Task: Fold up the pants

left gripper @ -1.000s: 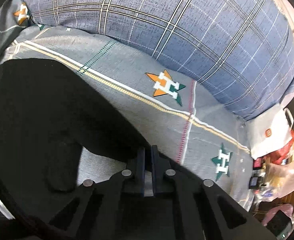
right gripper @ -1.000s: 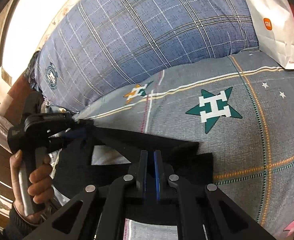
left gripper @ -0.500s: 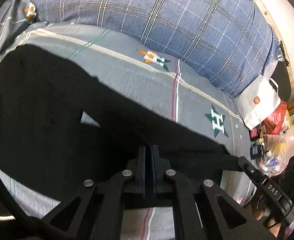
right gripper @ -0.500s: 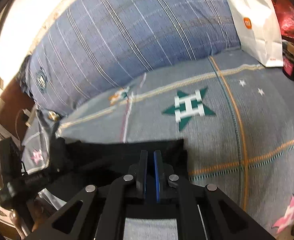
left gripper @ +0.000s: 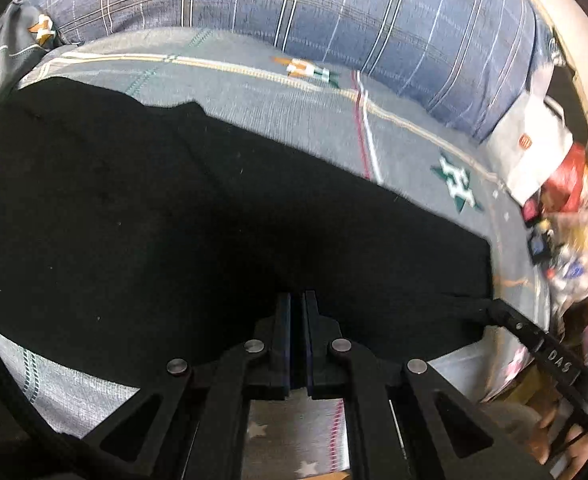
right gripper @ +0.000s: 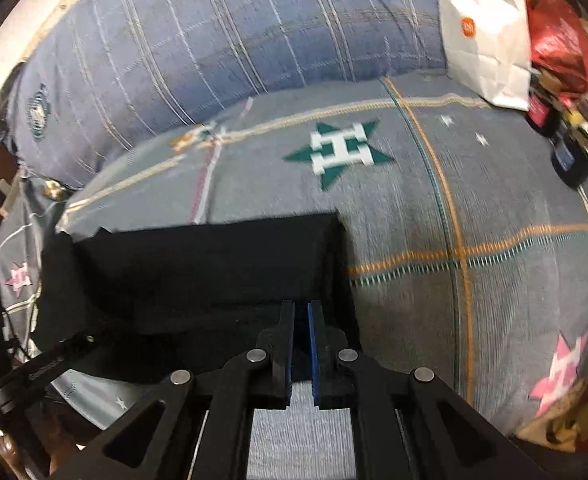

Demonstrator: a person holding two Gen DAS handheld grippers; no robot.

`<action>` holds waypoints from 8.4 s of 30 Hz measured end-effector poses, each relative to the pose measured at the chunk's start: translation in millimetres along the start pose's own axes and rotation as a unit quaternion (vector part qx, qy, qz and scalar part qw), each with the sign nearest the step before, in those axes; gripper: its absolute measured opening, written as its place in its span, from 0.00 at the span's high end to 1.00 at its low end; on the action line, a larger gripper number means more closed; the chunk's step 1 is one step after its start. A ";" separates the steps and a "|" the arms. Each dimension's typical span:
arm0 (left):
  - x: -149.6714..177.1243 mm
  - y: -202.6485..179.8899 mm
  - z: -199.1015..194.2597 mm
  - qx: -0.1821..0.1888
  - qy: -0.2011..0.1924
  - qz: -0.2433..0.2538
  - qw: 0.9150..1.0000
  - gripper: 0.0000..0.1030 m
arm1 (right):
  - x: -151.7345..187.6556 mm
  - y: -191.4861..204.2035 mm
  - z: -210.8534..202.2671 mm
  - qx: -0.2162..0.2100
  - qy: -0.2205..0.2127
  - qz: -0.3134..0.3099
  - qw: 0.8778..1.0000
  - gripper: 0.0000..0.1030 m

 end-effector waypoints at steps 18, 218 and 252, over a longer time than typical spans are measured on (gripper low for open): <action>5.6 5.6 -13.4 0.092 -0.045 0.018 0.995 0.53 | -6.2 -15.1 -36.5 -0.043 -0.082 0.086 0.992 0.88; -3.0 188.2 -181.0 -0.170 -0.215 -0.004 0.962 0.30 | 38.8 198.6 -77.7 -0.306 -0.037 -0.063 0.949 0.24; 29.5 -186.5 20.4 -0.026 -0.064 0.412 0.909 0.82 | -30.5 -62.3 -2.4 -0.247 0.033 0.245 0.937 0.29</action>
Point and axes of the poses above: each gripper's, at about its wrist camera, not at the fingertips, and z roughly the way its jaws point, y to its left, x to its underside, the point moved 9 cm from there along z, roughly the way its jaws point, and after that the axes turned 13 degrees about z, right-handed, at the moved point
